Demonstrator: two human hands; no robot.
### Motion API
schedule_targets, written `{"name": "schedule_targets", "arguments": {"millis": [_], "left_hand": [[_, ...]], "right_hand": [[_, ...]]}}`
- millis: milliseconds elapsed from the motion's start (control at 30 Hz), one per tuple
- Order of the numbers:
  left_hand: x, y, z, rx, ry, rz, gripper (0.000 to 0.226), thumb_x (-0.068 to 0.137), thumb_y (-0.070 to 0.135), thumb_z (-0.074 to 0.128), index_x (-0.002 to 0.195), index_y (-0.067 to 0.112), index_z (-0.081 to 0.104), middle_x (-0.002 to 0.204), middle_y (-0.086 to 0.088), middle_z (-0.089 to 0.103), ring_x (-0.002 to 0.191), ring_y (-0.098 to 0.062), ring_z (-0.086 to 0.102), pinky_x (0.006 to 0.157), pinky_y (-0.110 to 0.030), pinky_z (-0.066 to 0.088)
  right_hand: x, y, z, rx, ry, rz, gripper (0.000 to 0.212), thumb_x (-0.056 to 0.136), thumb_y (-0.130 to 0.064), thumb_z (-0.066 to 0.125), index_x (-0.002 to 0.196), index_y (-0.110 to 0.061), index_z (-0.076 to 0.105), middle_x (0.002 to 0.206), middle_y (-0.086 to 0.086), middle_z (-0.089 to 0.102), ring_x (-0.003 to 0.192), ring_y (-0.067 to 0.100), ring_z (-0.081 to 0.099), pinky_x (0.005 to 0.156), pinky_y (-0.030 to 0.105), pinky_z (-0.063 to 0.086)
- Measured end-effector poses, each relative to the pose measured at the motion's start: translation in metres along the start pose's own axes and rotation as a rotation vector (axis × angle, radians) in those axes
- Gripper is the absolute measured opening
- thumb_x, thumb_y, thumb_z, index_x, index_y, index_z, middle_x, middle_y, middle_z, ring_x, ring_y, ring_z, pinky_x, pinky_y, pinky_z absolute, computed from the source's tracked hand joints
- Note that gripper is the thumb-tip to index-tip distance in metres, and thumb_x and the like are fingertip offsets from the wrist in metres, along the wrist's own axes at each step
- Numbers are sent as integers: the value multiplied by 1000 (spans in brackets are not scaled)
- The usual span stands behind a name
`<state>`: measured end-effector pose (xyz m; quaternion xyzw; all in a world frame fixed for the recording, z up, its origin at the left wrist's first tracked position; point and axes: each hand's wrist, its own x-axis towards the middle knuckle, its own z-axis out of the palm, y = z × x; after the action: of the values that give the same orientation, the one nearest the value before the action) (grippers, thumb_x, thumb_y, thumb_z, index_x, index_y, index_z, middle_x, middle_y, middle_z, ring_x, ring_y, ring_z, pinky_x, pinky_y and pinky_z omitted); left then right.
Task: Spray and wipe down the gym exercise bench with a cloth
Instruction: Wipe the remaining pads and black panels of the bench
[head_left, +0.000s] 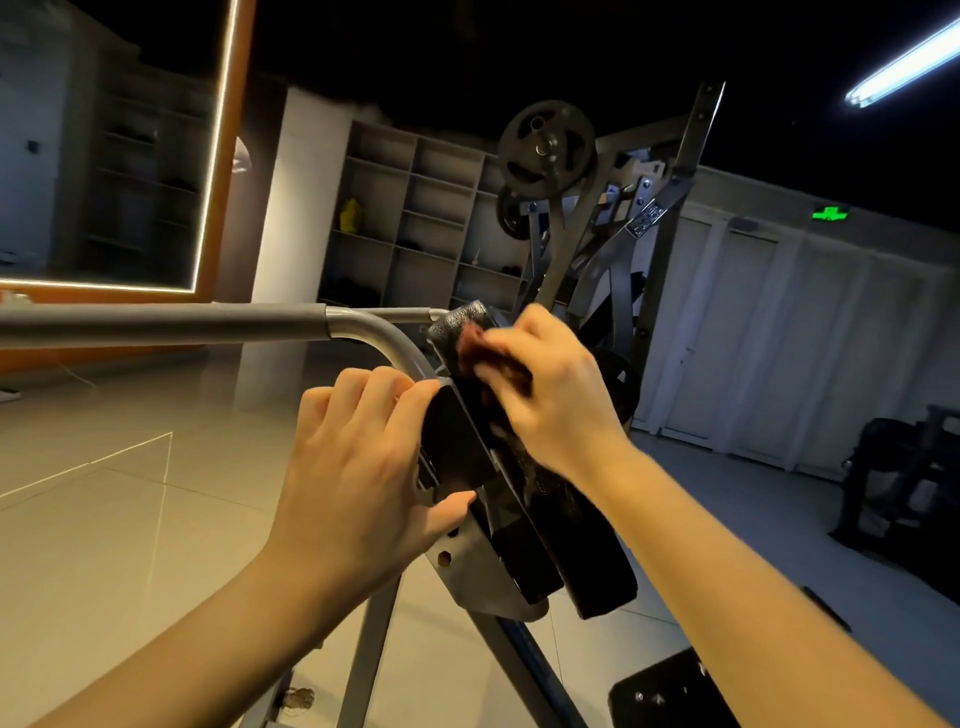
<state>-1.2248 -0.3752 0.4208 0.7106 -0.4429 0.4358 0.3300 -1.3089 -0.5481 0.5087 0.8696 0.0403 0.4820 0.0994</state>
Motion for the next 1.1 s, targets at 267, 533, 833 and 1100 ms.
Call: {"name": "schedule_targets", "arguments": {"millis": [267, 533, 833, 1100], "left_hand": [[-1, 3, 4, -23, 21, -19, 78, 71, 66, 70, 128, 15, 58, 118, -7, 57, 107, -29, 47, 86, -40, 38], [0, 2, 0, -5, 11, -19, 81, 77, 75, 50, 128, 13, 61, 116, -8, 59, 106, -28, 47, 85, -38, 35], [-3, 2, 6, -13, 28, -28, 79, 72, 64, 76, 129, 12, 59, 119, -10, 58, 109, -29, 46, 86, -38, 36], [-4, 6, 5, -2, 38, -54, 81, 70, 60, 82, 131, 12, 59, 120, -11, 59, 109, -28, 43, 85, -37, 35]], "right_hand": [[-50, 7, -10, -65, -33, -63, 31, 99, -28, 58, 115, -5, 71, 100, 7, 59, 89, 17, 55, 73, 27, 52], [2, -5, 8, -86, 4, -68, 29, 97, -26, 64, 120, -8, 70, 103, 8, 59, 93, 19, 55, 74, 31, 53], [-109, 7, -5, -131, -32, -13, 28, 100, -27, 59, 112, -5, 72, 96, 8, 61, 83, 18, 56, 67, 28, 53], [2, -3, 13, -144, 109, -34, 29, 97, -24, 66, 119, -6, 69, 102, 11, 59, 90, 21, 56, 71, 29, 52]]}}
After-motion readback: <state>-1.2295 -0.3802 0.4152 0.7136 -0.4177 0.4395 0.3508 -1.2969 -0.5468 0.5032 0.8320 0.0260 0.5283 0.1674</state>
